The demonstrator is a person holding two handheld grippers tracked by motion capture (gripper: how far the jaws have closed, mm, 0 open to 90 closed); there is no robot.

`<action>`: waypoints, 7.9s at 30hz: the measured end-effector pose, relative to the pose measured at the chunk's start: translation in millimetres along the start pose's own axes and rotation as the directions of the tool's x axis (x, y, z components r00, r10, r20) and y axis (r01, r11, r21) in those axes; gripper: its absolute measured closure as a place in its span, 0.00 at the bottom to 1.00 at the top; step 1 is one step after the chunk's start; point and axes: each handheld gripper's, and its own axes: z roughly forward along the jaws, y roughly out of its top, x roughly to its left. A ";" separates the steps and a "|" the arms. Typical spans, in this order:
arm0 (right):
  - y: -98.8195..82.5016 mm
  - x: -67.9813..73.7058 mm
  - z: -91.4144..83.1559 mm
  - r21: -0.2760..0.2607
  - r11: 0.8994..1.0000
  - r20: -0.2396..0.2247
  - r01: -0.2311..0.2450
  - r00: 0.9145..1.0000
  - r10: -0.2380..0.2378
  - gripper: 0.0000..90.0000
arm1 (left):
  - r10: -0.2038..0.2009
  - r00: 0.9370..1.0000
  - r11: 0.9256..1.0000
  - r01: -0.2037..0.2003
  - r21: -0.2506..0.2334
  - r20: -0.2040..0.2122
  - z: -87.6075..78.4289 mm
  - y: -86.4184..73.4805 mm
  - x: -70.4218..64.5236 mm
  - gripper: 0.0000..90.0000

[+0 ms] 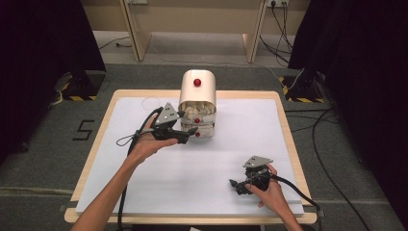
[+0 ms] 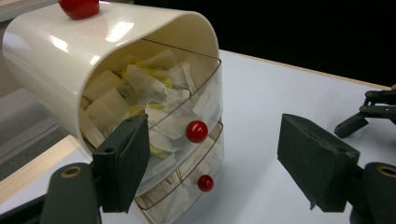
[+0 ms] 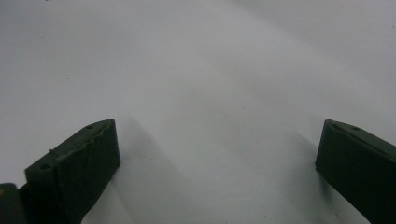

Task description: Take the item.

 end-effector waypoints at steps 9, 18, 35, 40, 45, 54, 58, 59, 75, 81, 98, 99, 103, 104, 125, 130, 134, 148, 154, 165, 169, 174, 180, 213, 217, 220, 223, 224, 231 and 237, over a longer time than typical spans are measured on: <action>0.0 -0.2 0.1 -0.001 1.000 -0.001 0.002 1.000 -0.002 0.00 | -0.009 1.000 1.000 0.009 0.022 -0.007 17.9 4.8 7.3 0.29; 0.0 -0.1 0.0 -0.001 1.000 -0.001 0.002 1.000 -0.002 0.00 | -0.027 1.000 0.999 0.027 0.033 -0.015 29.4 2.2 14.5 0.30; -0.1 0.1 0.0 0.000 1.000 -0.001 0.000 1.000 0.000 0.00 | -0.001 1.000 0.998 0.000 0.066 0.019 6.2 -3.8 -8.7 0.36; -0.1 0.0 -0.1 0.001 1.000 -0.001 0.001 1.000 -0.001 0.00 | 0.003 1.000 0.998 -0.004 0.064 0.017 0.6 -7.8 -16.3 0.37; -0.1 0.0 -0.1 0.002 1.000 -0.001 0.000 1.000 0.000 0.00 | 0.015 1.000 0.998 -0.015 0.060 0.012 -5.8 -9.6 -22.8 0.37; -0.1 0.0 -0.1 0.002 1.000 0.000 0.001 1.000 -0.001 0.00 | 0.029 1.000 0.997 -0.029 0.068 0.001 -11.4 -9.8 -29.9 0.37; -0.1 0.0 -0.1 0.002 1.000 0.000 0.001 1.000 -0.001 0.00 | 0.033 0.999 0.996 -0.034 0.077 0.013 -14.1 -10.9 -32.5 0.37; -0.1 0.0 -0.1 0.002 1.000 0.000 0.001 1.000 -0.001 0.00 | 0.035 0.999 0.996 -0.036 0.079 0.014 -14.5 -11.1 -33.1 0.37; -0.1 0.0 -0.1 0.002 1.000 0.000 0.001 1.000 -0.001 0.00 | 0.005 1.000 0.996 -0.007 0.089 0.027 -16.8 -7.4 -31.5 0.36; 0.0 0.2 -0.1 0.001 1.000 0.000 -0.001 1.000 0.001 0.00 | -0.009 1.000 0.998 0.010 0.063 -0.007 -11.6 6.4 -25.2 0.39; 0.0 0.2 -0.1 0.000 1.000 -0.001 0.000 1.000 0.000 0.00 | -0.033 0.999 0.989 0.031 0.143 0.013 0.8 6.8 -26.0 0.47; -0.1 0.1 0.0 0.000 1.000 0.000 0.000 1.000 0.000 0.00 | -0.039 0.999 0.988 0.035 0.147 0.021 -0.1 4.1 -26.7 0.47; -0.1 0.1 0.0 0.001 1.000 0.000 0.001 1.000 -0.001 0.00 | -0.044 0.999 0.988 0.039 0.149 0.028 -1.8 -4.0 -30.2 0.47; -0.1 0.1 0.0 0.001 1.000 0.000 0.001 1.000 -0.001 0.00 | -0.048 0.999 0.989 0.044 0.143 0.025 -2.7 -4.5 -30.8 0.47; -0.1 0.0 0.0 0.001 1.000 0.000 0.002 1.000 -0.002 0.00 | -0.034 0.999 0.992 0.030 0.122 0.028 -15.2 -6.8 -45.2 0.46; -0.1 0.0 -0.1 0.002 1.000 0.000 0.001 1.000 -0.001 0.00 | -0.039 0.999 0.992 0.036 0.118 0.028 -15.6 -7.6 -46.3 0.46; -0.1 -0.1 0.0 0.001 1.000 0.000 0.002 1.000 -0.002 0.00 | -0.039 0.998 0.992 0.033 0.125 0.042 -13.7 -5.0 -47.0 0.45; 0.0 0.2 -0.1 0.001 1.000 0.000 -0.001 1.000 0.001 0.00 | -0.063 0.993 0.996 0.069 0.053 -0.098 2.4 29.5 -22.3 0.47; 0.1 0.1 -0.1 0.001 1.000 -0.002 -0.002 1.000 0.002 0.00 | -0.069 0.990 0.988 0.085 0.129 -0.122 28.4 32.6 -16.1 0.56; 0.0 0.3 -0.2 0.000 1.000 0.000 0.000 1.000 0.000 0.00 | -0.094 0.985 0.974 0.121 0.191 -0.146 51.8 31.2 -13.7 0.61; -0.1 0.2 -0.1 0.000 1.000 0.000 0.001 1.000 -0.001 0.00 | -0.028 0.989 0.972 0.060 0.226 -0.143 53.6 30.0 -12.1 0.74; -0.1 0.2 -0.1 0.000 1.000 0.000 0.001 1.000 -0.001 0.01 | -0.018 0.991 0.973 0.048 0.224 -0.134 54.1 27.0 -10.1 0.91; 0.0 0.0 -0.1 -0.001 1.000 0.000 0.003 1.000 -0.003 0.01 | -0.085 0.991 0.978 0.103 0.181 -0.106 48.0 29.0 -11.6 0.97; 0.1 0.0 -0.3 0.003 1.000 -0.002 0.002 1.000 -0.002 0.00 | -0.124 0.992 0.992 0.123 -0.015 -0.025 -45.2 67.3 6.5 0.97; 0.1 -0.1 -0.3 0.003 1.000 -0.002 0.002 1.000 -0.002 0.00 | -0.142 0.989 0.990 0.141 -0.023 -0.047 -56.9 63.5 17.1 0.97; 0.1 0.0 -0.3 0.003 1.000 -0.002 0.002 1.000 -0.002 0.00 | -0.164 0.985 0.986 0.162 -0.033 -0.061 -65.5 60.1 26.3 0.97; 0.1 -0.1 -0.3 0.003 1.000 -0.002 0.002 1.000 -0.002 0.00 | -0.178 0.981 0.984 0.174 -0.046 -0.080 -74.5 58.4 35.0 0.97; 0.1 0.0 -0.3 0.003 1.000 -0.002 0.002 1.000 -0.002 0.00 | -0.179 0.980 0.983 0.175 -0.049 -0.092 -77.1 58.0 38.0 0.97; 0.1 0.0 -0.3 0.003 1.000 -0.002 0.001 1.000 -0.001 0.00 | -0.233 0.957 0.972 0.228 -0.051 -0.172 -78.9 47.7 66.5 0.97; 0.1 0.0 -0.2 0.002 1.000 -0.001 0.002 1.000 -0.002 0.00 | -0.298 0.933 0.955 0.292 -0.061 -0.202 -64.6 34.0 88.8 0.97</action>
